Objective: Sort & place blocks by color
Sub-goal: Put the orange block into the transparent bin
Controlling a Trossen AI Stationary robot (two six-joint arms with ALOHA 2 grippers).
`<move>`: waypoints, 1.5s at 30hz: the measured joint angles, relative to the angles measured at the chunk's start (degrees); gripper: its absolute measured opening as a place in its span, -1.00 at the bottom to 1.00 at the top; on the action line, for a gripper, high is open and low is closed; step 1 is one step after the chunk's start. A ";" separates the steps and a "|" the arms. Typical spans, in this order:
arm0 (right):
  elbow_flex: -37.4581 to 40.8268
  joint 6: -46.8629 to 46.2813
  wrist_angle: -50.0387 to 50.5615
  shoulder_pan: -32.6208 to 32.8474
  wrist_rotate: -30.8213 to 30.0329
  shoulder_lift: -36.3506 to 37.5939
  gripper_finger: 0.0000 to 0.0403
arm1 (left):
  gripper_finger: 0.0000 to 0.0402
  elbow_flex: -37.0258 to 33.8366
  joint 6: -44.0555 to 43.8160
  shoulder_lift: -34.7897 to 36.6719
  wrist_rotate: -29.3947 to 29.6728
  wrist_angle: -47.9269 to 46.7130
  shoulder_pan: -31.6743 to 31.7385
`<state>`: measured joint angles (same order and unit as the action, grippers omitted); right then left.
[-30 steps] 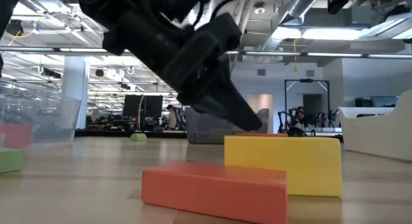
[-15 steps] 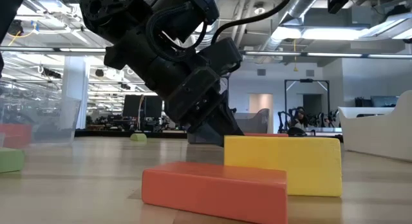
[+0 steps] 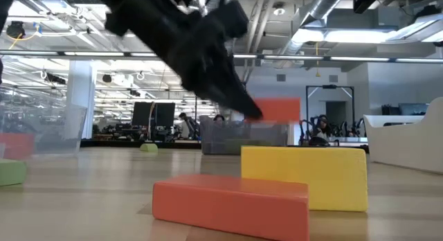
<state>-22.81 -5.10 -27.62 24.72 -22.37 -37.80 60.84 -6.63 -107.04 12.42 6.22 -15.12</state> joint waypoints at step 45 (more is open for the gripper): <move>0.00 -0.49 -2.75 -0.13 -0.20 -3.21 0.06 | -0.49 -26.77 -78.37 64.15 10.86 -65.85 -33.13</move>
<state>-22.81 -5.59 -30.37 24.59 -22.57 -41.01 34.06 -85.01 -42.88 23.28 -59.64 -48.25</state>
